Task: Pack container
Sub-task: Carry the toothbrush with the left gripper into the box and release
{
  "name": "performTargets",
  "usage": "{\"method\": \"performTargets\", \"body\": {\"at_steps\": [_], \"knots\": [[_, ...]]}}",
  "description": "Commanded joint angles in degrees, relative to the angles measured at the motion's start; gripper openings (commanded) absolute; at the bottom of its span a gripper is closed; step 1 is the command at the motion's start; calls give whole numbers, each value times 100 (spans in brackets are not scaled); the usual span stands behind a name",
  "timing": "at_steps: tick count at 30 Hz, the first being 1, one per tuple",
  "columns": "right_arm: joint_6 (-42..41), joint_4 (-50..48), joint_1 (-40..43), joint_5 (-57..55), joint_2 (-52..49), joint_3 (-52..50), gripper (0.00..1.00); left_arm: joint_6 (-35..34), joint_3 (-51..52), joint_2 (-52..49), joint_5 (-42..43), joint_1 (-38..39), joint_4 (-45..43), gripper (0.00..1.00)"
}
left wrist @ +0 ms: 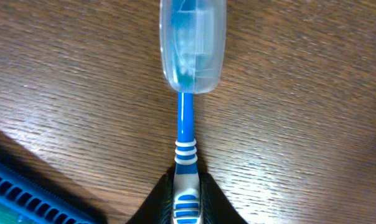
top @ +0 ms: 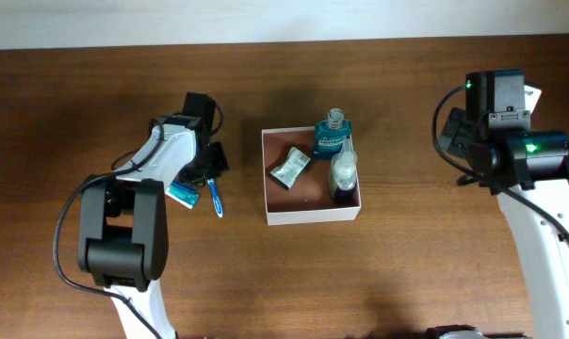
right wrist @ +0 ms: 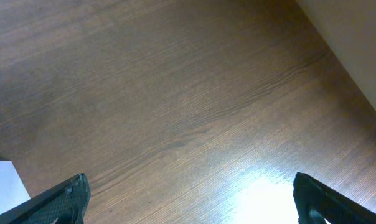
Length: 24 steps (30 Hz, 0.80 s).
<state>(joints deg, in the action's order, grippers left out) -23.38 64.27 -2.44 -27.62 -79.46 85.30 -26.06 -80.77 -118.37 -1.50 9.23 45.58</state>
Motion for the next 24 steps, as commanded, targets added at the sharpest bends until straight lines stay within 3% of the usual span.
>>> {"method": "performTargets", "body": {"at_steps": [1, 14, 24], "knots": [[-4, -15, 26, -94, -2, 52, 99, -17, 96, 125, 57, -31, -52, 11], [-4, -15, 26, -92, -2, 52, 99, 149, -640, 920, 68, 92, 334, 8], [-4, -13, 26, -94, -2, 52, 99, 223, -651, 1974, 540, 1239, -98, 5]]}}
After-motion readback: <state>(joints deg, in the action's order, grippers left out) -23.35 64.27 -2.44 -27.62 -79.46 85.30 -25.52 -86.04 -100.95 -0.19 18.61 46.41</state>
